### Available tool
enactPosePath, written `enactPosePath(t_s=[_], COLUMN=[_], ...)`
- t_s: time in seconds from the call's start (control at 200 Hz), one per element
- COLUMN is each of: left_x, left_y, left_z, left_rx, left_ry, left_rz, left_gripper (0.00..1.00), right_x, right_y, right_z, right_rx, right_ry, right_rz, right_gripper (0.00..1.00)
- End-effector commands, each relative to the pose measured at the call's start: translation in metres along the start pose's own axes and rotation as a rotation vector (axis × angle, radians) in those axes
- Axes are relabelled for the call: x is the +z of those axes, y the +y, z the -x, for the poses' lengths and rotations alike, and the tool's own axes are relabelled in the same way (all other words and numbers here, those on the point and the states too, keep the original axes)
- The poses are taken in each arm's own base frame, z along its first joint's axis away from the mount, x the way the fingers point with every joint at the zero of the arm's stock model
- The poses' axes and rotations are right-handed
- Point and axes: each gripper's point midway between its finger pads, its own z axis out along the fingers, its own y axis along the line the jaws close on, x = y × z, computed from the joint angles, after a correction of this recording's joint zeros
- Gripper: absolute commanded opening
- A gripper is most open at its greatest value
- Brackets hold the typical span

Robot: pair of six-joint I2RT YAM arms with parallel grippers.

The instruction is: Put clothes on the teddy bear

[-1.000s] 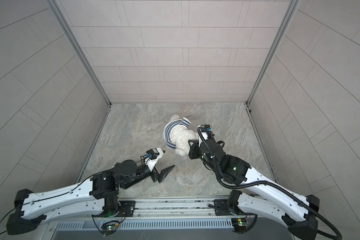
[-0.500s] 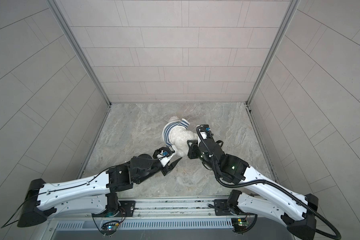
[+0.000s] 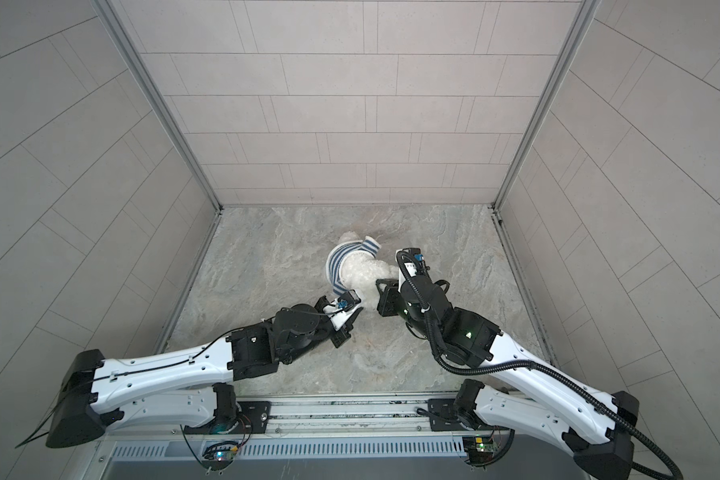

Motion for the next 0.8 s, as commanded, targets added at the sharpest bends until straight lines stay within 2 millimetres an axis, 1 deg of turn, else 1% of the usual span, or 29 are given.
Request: enactPosePath(t_s=[0.0,0.095,0.11,0.155,0.18,0.185,0.21,0.255,0.295,0.305,0.385,0.441,0.531,0.656,0.726,0.791], left_x=[-0.004,-0.011,-0.012,-0.019,-0.022,-0.023,-0.026,-0.032,-0.037,-0.038,-0.05,-0.057,-0.066,-0.077,-0.085,-0.09], left_y=[0.006,0.012,0.013,0.018,0.021,0.022,0.025,0.031,0.033,0.033,0.029,0.023,0.014,0.006,0.004,0.002], left_z=[0.021,0.024,0.025,0.03,0.033,0.033,0.036,0.04,0.042,0.043,0.049,0.052,0.053,0.047,0.045,0.042], left_rx=[-0.041,-0.106,-0.12,-0.167,-0.195,-0.201,-0.226,-0.273,-0.296,-0.3,-0.314,-0.312,-0.3,-0.262,-0.238,-0.215], left_ry=[-0.054,-0.091,-0.099,-0.127,-0.143,-0.146,-0.161,-0.177,-0.176,-0.176,-0.166,-0.159,-0.118,-0.046,-0.027,-0.011], left_rz=[0.009,-0.009,-0.013,-0.029,-0.036,-0.037,-0.047,-0.073,-0.101,-0.111,-0.185,-0.233,-0.297,-0.35,-0.364,-0.379], left_gripper=[0.12,0.02,0.0,0.0,0.0,0.0,0.0,0.0,0.0,0.0,0.0,0.0,0.0,0.0,0.0,0.0], right_x=[-0.007,-0.007,-0.007,-0.006,-0.006,-0.006,-0.006,-0.007,-0.01,-0.011,-0.019,-0.026,-0.041,-0.064,-0.072,-0.079], right_y=[0.009,0.011,0.011,0.011,0.011,0.011,0.012,0.019,0.028,0.03,0.036,0.039,0.042,0.05,0.054,0.063], right_z=[0.018,0.018,0.017,0.016,0.016,0.016,0.014,0.013,0.01,0.009,0.003,-0.001,-0.004,-0.005,-0.009,-0.014], right_rx=[0.054,0.055,0.055,0.054,0.054,0.053,0.052,0.03,-0.008,-0.015,-0.072,-0.127,-0.235,-0.384,-0.464,-0.539], right_ry=[-0.061,-0.05,-0.048,-0.041,-0.039,-0.038,-0.035,-0.031,-0.024,-0.021,0.006,0.022,0.003,-0.061,-0.076,-0.075], right_rz=[0.046,0.059,0.062,0.066,0.067,0.067,0.074,0.122,0.188,0.202,0.252,0.283,0.331,0.424,0.467,0.534], right_gripper=[0.0,0.0,0.01,0.1,0.16,0.16,0.24,0.34,0.4,0.43,0.53,0.56,0.57,0.6,0.61,0.61])
